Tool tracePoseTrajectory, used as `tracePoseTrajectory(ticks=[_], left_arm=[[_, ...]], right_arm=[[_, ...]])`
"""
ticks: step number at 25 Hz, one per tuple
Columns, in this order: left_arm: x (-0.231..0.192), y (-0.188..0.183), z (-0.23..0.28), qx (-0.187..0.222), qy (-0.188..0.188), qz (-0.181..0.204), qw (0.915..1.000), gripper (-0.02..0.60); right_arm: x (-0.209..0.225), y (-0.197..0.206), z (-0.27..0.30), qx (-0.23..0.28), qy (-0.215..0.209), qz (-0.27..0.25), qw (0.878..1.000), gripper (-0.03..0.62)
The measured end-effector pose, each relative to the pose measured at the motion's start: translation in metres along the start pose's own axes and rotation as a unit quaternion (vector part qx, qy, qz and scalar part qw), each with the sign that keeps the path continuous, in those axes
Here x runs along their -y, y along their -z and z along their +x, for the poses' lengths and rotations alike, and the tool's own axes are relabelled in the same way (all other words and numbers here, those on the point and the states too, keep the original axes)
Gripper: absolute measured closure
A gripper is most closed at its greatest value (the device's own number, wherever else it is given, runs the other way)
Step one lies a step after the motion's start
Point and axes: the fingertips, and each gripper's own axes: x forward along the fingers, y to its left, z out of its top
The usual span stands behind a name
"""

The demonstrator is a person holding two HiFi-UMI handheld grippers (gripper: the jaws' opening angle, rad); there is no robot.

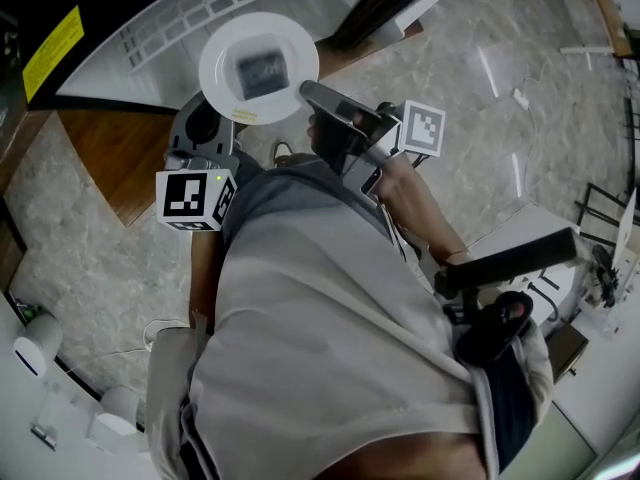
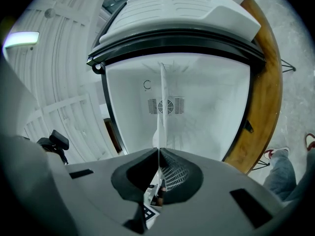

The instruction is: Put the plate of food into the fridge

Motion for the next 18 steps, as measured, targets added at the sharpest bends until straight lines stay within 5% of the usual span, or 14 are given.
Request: tracePoseTrajectory(ticks=[18], left_arm=[[0.002,-0.009,-0.005,0.007,0.009,0.000,0.9999,0.563]], right_arm=[[-0.018,-0.023,0.061,0.011,0.010,0.009,1.000,0.571]])
